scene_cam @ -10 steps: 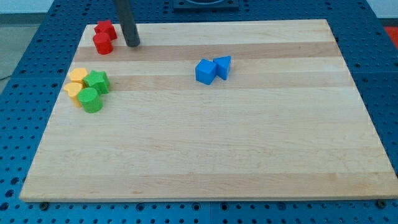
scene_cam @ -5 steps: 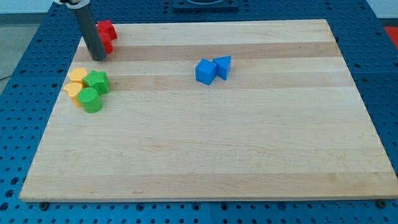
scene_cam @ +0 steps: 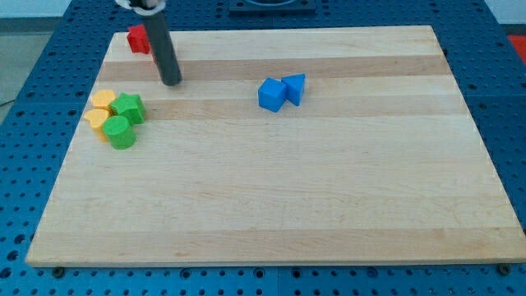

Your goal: Slide the group of blocks right and up a bit

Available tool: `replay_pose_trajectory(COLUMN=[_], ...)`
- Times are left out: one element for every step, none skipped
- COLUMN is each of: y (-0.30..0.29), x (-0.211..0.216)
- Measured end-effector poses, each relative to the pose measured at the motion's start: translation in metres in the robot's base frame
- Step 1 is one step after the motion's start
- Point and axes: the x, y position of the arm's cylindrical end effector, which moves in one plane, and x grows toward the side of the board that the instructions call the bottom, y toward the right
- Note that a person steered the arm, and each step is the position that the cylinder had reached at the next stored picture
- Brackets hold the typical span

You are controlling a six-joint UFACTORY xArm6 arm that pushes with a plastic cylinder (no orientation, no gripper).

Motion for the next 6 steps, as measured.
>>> replay_pose_trajectory(y=[0.035,0.034,0.002,-0.025,-0.003,0.041], x=[-0.013,-0.044,-0.046,-0.046,-0.046,-0.063])
